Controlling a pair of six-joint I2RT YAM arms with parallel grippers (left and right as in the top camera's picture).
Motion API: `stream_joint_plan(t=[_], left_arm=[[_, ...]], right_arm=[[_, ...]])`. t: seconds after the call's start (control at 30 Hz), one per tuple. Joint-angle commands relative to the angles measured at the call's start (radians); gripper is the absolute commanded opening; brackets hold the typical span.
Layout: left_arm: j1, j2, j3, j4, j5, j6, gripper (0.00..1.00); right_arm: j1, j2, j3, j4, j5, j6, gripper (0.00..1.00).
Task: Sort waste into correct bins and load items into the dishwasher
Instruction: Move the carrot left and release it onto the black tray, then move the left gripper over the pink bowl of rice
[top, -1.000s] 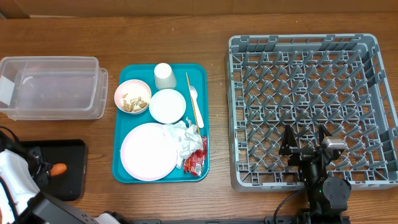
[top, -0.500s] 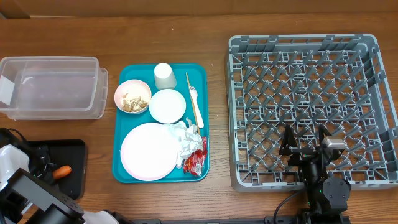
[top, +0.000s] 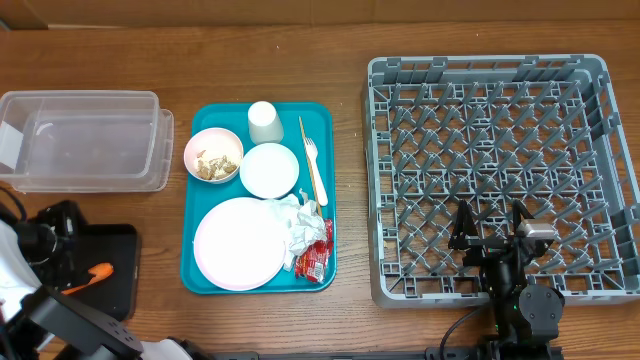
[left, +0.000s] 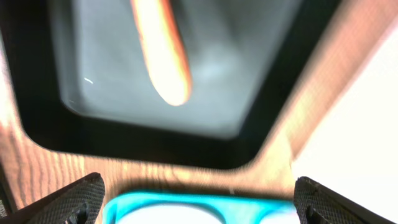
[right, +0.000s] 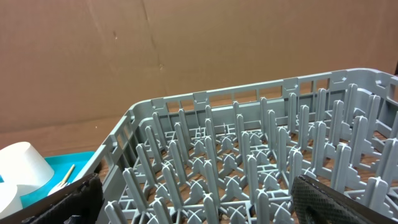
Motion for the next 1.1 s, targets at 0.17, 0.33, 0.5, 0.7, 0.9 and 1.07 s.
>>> stream_joint_plan(t=[0.17,0.33,0.5,0.7,0.9,1.07], left_arm=[[-0.317,-0.04,0.022,0.035,0.116,0.212,0.73],[-0.558,-0.04,0.023,0.142,0.134,0.263,0.76],[-0.842,-0.039,0.023,0.319,0.052,0.528,0.81],[-1.06,-0.039,0.023,0.429,-0.199,0.54,1.0],[-1.098,-0.034,0.023,0.448,-0.224,0.698,1.0],[-1.073,0.017,0.023,0.465,-0.306,0.781,1.0]], right_arm=[[-0.003,-0.005,-0.011,0.006,0.01,-0.003,1.0],[-0.003,-0.005,-0.011,0.006,0.01,-0.003,1.0],[-0.003,-0.005,-0.011,0.006,0.01,-0.003,1.0],[-0.003,-0.005,-0.011,0.006,0.01,-0.003,1.0],[-0.003,-0.005,-0.011,0.006,0.01,-0.003,1.0],[-0.003,-0.005,-0.011,0.006,0.01,-0.003,1.0]])
